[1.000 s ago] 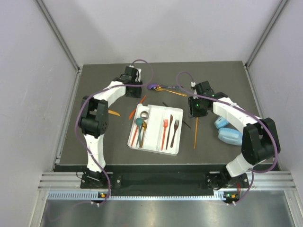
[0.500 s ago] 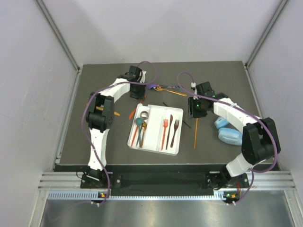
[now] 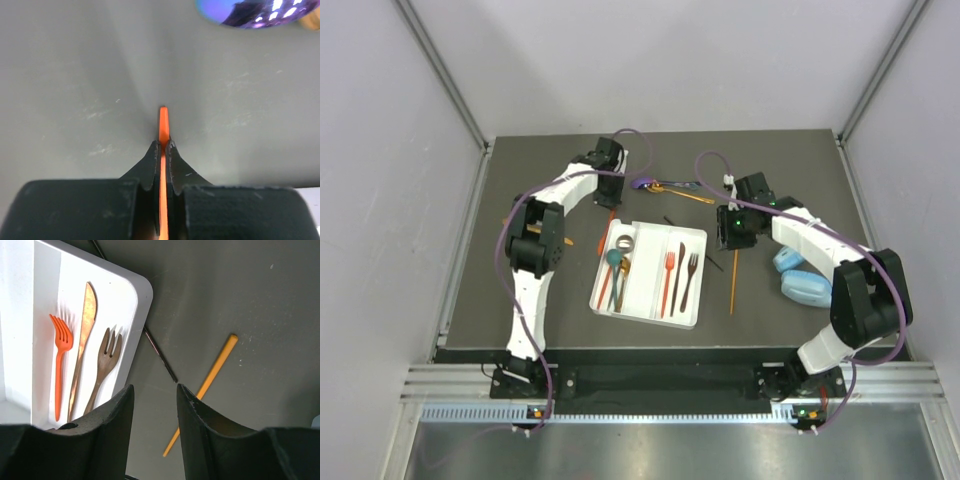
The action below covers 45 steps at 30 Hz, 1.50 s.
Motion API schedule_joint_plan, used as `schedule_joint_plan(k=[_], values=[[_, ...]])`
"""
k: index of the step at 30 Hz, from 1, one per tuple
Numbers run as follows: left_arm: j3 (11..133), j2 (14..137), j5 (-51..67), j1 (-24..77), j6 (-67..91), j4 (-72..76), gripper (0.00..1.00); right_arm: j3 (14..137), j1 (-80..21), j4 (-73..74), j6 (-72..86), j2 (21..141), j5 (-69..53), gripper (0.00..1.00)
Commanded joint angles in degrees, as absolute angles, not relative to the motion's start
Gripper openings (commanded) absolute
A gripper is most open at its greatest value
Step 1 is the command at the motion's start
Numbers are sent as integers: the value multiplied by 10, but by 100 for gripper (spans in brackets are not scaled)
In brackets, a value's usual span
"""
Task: Sort the eating utensils into containers
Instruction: Pick up the fork at the center of the board, then place the fork in the storage box.
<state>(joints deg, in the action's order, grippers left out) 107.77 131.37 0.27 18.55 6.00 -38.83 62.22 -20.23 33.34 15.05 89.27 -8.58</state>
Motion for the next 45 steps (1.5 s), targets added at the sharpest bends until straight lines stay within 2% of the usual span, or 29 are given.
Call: schedule_joint_plan(k=[1, 10, 15, 22, 26, 38, 45], values=[[1021, 1280, -66, 165, 90, -404, 0, 615, -194, 304, 152, 892, -101, 40], [1000, 1231, -141, 127, 125, -420, 0, 613, -193, 299, 154, 896, -107, 40], [972, 1178, -126, 127, 128, -390, 0, 612, -193, 295, 156, 904, -114, 40], [1026, 1151, -107, 127, 117, -431, 0, 613, -193, 291, 156, 915, -114, 39], [1055, 1128, -57, 133, 116, -463, 0, 612, -193, 289, 157, 924, -111, 40], [1062, 1079, 80, 256, 165, -492, 0, 602, -179, 278, 186, 921, -71, 40], [989, 1070, 128, 336, 238, -420, 0, 586, -134, 270, 206, 882, -69, 40]])
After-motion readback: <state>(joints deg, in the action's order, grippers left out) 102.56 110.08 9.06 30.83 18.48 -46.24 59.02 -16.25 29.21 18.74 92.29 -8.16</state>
